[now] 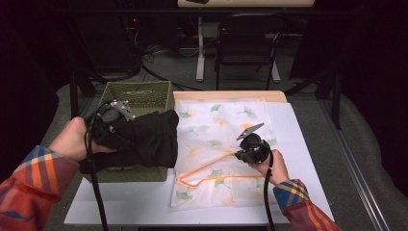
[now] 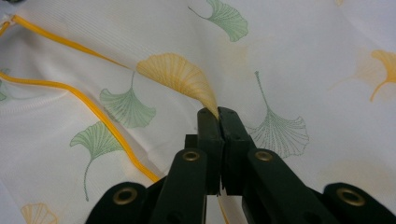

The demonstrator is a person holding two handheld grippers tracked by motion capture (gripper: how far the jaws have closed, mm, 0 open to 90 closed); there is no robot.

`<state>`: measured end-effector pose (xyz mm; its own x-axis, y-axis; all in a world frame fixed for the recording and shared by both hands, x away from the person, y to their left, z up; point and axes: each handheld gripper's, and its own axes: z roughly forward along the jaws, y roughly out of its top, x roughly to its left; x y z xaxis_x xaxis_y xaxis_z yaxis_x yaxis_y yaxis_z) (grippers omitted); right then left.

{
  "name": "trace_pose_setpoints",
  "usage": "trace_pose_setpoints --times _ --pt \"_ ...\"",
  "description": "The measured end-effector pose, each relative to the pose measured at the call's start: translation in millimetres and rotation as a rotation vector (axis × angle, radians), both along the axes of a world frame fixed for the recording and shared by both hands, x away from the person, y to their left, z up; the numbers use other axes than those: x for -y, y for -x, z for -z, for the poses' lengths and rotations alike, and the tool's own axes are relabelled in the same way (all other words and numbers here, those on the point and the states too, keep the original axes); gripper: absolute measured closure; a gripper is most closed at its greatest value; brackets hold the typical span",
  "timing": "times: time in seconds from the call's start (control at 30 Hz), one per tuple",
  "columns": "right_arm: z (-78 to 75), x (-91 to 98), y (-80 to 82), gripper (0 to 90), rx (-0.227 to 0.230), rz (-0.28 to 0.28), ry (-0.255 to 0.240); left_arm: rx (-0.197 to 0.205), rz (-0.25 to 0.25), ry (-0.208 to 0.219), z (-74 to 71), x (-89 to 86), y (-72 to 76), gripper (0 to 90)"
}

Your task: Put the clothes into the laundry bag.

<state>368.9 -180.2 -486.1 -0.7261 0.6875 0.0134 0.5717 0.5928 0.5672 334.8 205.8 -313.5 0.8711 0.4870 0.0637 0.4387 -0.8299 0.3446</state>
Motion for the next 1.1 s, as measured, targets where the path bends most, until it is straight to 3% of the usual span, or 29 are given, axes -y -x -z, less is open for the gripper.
trace_pose_setpoints --times 0.53,1.1 --pt "-6.7 -3.7 1.8 89.7 0.029 -0.008 -0.005 -0.051 0.056 0.055 10.0 28.9 19.3 63.8" --pt "-17.8 -6.1 2.6 89.6 0.053 -0.003 -0.011 -0.063 0.102 0.081 22.5 59.6 34.5 63.5"
